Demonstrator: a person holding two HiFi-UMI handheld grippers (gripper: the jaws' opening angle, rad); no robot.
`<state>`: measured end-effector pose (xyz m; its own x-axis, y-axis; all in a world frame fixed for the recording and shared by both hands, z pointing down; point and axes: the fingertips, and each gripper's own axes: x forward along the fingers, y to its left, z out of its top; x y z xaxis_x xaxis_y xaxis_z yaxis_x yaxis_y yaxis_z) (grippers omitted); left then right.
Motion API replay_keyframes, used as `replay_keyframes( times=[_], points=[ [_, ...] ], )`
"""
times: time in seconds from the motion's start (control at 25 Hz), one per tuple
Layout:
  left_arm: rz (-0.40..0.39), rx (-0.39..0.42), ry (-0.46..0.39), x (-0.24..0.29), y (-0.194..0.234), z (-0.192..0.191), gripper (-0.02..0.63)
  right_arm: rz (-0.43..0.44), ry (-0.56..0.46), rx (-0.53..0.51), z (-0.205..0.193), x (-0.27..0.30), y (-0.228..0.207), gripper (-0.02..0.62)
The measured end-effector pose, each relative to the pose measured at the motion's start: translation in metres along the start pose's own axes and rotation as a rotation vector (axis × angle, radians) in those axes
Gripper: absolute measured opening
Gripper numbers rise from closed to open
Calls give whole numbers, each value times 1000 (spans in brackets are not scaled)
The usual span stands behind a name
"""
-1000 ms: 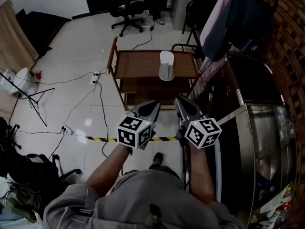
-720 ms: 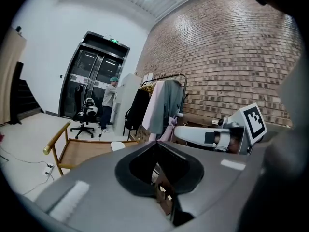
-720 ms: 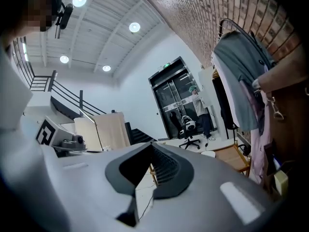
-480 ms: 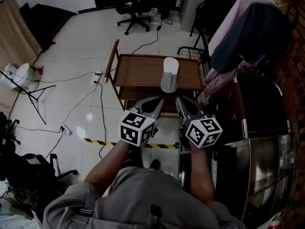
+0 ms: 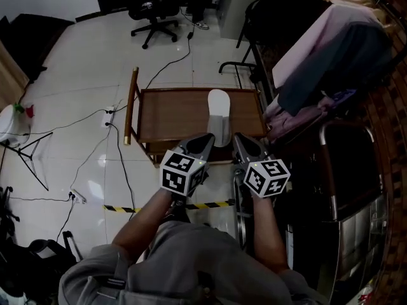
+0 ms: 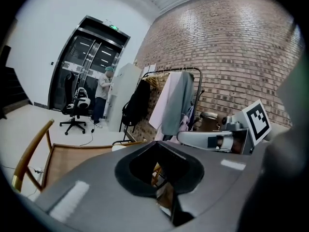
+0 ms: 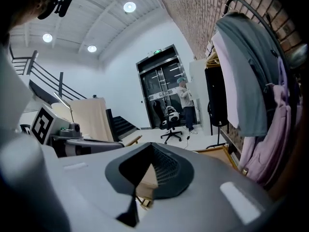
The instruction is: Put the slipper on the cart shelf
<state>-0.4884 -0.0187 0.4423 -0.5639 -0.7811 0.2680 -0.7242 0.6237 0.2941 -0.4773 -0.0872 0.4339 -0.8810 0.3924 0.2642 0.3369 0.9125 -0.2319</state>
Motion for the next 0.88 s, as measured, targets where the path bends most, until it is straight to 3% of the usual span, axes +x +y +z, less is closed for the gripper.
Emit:
replay_keyframes(
  times=[0.24, 0.4, 0.6, 0.76, 0.88],
  points=[
    [-42, -24, 62, 23, 46, -7, 8, -117, 77, 19, -18, 44, -22, 0],
    [-58, -19, 91, 47, 59, -21, 8, -146, 131, 54, -48, 68, -52, 0],
    [1, -41, 141, 68, 84, -41, 8, -108, 221, 85, -89, 109, -78, 41],
    [37, -61, 166, 86, 97, -55, 8, -122, 306, 105, -125, 143, -110, 126],
    [62, -66, 180, 95, 104, -64, 8, -135, 360, 118, -150, 165, -133, 140]
  ],
)
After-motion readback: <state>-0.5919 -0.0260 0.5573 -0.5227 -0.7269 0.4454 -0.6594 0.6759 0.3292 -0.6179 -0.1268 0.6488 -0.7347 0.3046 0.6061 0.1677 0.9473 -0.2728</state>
